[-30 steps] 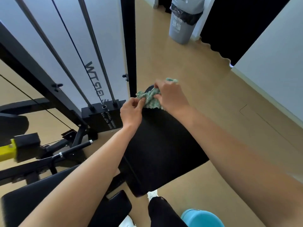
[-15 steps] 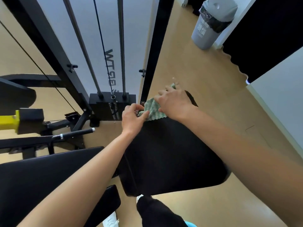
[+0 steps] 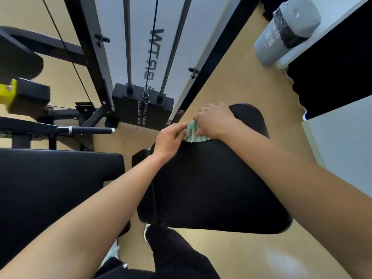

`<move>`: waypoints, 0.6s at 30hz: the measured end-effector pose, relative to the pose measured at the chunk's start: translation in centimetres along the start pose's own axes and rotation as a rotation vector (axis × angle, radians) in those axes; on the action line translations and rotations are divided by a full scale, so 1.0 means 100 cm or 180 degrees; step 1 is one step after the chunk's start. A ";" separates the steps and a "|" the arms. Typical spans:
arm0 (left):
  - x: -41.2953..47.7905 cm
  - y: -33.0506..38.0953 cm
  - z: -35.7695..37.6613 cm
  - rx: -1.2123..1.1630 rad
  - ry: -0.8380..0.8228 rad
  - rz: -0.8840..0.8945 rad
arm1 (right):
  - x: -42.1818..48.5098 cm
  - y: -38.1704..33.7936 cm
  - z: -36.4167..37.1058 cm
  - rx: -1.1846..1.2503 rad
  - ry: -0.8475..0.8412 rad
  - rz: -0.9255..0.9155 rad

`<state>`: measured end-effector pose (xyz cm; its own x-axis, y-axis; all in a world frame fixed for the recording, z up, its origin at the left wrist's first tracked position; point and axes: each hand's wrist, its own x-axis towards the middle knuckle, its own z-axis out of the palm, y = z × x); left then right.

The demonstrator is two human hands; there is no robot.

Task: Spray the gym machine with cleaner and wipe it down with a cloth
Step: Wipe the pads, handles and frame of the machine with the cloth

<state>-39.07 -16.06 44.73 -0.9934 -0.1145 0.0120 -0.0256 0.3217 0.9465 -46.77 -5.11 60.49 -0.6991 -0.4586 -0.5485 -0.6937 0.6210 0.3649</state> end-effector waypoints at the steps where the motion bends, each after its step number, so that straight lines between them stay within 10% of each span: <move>1: -0.004 -0.010 -0.001 0.0031 0.0047 -0.0039 | 0.007 -0.007 0.003 -0.0025 -0.0073 -0.0051; 18: -0.047 -0.149 -0.016 0.0726 0.0408 -0.1008 | 0.111 -0.136 0.075 -0.0258 -0.0348 -0.0688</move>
<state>-33.82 -21.84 31.11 -0.9107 -0.3528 -0.2148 -0.3665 0.4501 0.8143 -43.78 -13.90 43.78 -0.5134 -0.5010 -0.6967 -0.8396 0.4610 0.2871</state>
